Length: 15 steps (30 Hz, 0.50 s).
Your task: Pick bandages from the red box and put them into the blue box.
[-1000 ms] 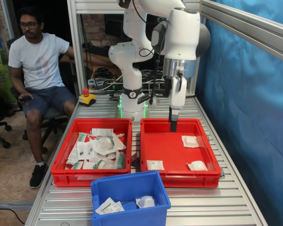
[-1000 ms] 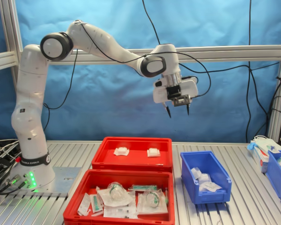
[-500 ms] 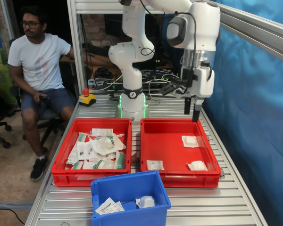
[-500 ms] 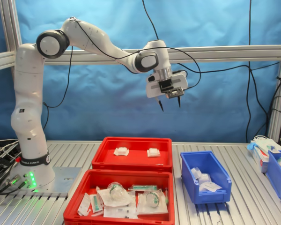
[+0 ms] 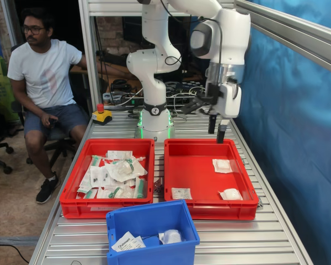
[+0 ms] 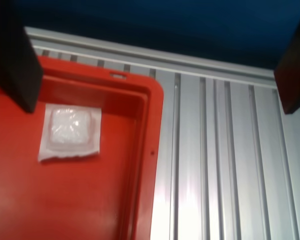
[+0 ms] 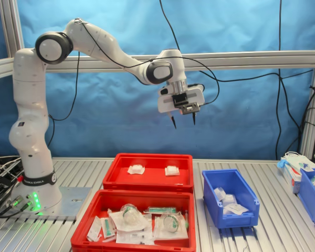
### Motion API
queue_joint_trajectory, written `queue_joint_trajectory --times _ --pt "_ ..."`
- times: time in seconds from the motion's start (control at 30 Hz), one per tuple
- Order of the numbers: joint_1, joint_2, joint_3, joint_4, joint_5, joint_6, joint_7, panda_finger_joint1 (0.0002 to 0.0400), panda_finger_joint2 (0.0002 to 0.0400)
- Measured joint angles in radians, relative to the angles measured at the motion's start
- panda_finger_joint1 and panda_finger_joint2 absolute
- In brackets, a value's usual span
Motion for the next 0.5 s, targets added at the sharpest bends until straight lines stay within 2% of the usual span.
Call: queue_joint_trajectory --times 0.1,0.17,0.5 --pt "-0.032 -0.01 0.003 -0.021 -0.001 0.0 0.0 0.04 0.04" --pt "-0.091 -0.024 0.005 -0.049 -0.001 0.0 0.0 0.04 0.04" --pt "-0.184 -0.036 -0.013 -0.073 -0.003 0.0 0.0 0.04 0.04"
